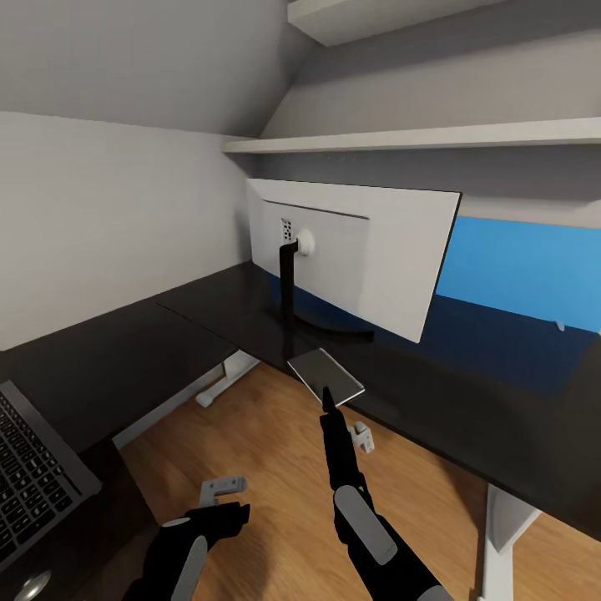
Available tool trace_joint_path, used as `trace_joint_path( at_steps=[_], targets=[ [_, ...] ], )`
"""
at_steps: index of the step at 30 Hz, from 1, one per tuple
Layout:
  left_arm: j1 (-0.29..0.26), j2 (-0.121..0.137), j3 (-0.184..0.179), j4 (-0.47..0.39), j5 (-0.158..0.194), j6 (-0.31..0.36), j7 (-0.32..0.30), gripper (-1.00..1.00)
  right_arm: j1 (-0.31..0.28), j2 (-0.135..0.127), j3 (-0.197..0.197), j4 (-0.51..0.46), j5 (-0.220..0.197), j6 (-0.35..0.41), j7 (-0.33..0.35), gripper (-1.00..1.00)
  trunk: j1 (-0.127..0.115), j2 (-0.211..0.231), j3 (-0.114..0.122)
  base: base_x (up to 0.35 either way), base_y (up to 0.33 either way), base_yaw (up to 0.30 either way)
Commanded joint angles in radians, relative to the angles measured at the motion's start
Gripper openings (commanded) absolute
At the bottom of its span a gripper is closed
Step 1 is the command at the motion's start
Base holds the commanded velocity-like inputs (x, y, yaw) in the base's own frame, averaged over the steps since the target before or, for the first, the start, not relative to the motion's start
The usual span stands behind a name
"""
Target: In the bedroom, organize the workspace by keeping the computer under the desk, ensuring the monitor is on the desk, placing the keyboard on the desk next to the monitor, placing the mouse on the desk next to the keyboard, moving the folder from the swivel chair onto the desk next to the mouse, stacking the notebook on top of the folder with the pen on top of the notebook, and positioning the swivel chair next to the desk.
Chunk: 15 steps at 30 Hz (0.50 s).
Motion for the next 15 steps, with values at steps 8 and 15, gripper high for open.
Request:
trace_joint_path(
  at_steps=[8, 15],
  targets=[
    [0.0, 0.0, 0.003, -0.001, 0.011, 0.003, 0.009, 1.0, -0.001, 0.0, 0.002, 0.001, -0.01, -0.004, 0.006, 1.0, 0.0, 0.0, -0.001, 0.004, 0.0, 0.0],
    [0.0, 0.0, 0.005, -0.001, 0.011, 0.003, 0.009, 1.0, -0.002, 0.0, 0.002, 0.001, -0.01, -0.004, 0.006, 1.0, 0.0, 0.0, -0.001, 0.0, 0.0, 0.0]
  ],
)
